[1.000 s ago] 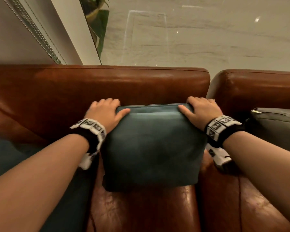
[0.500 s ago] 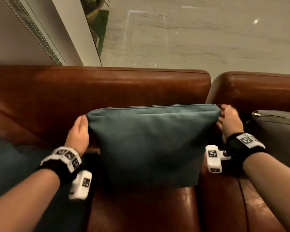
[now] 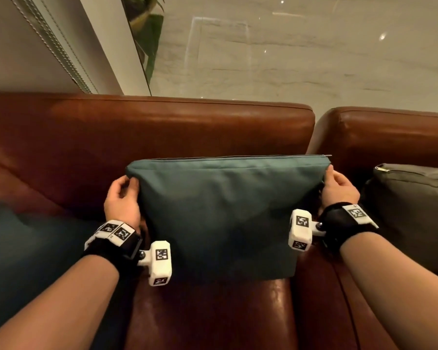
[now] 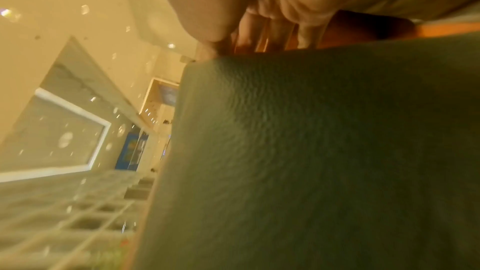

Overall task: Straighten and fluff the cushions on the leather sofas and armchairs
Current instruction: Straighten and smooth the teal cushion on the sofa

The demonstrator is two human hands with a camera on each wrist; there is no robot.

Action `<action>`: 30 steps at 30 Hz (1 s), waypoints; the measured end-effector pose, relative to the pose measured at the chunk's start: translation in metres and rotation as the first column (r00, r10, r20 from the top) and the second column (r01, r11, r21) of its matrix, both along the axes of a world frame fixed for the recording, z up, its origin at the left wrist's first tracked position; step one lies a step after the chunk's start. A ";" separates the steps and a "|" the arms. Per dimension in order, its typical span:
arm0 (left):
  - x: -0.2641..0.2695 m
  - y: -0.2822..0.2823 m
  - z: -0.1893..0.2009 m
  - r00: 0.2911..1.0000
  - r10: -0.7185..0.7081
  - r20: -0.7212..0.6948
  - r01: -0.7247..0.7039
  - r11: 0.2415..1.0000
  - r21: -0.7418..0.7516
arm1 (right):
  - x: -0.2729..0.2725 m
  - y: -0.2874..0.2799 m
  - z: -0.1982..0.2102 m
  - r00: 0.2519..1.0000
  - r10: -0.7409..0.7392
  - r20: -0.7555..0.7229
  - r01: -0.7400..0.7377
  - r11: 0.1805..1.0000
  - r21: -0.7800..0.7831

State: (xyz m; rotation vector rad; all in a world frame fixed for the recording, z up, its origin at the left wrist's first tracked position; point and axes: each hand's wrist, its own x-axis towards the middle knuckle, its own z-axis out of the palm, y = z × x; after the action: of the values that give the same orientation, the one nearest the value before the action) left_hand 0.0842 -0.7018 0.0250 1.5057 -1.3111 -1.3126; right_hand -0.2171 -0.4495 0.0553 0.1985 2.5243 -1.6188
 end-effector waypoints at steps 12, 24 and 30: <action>0.011 0.000 0.028 0.926 -0.075 0.371 0.175 0.954 -0.244 | -0.015 0.021 0.015 0.948 0.287 -0.139 -0.231 0.919 0.321; 0.020 -0.014 0.013 0.987 0.049 0.155 -0.043 0.998 -0.039 | -0.023 0.019 0.015 0.951 0.295 -0.094 -0.280 0.949 0.144; 0.019 0.010 -0.007 0.997 -0.071 0.043 0.063 0.984 0.166 | -0.002 0.026 -0.017 0.933 0.315 0.175 -0.275 0.936 -0.219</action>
State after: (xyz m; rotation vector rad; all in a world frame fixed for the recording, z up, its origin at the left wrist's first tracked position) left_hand 0.1027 -0.6915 0.0185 1.6266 -1.3214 -1.4665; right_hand -0.2189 -0.4232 0.0378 -0.0339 2.1086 -1.6110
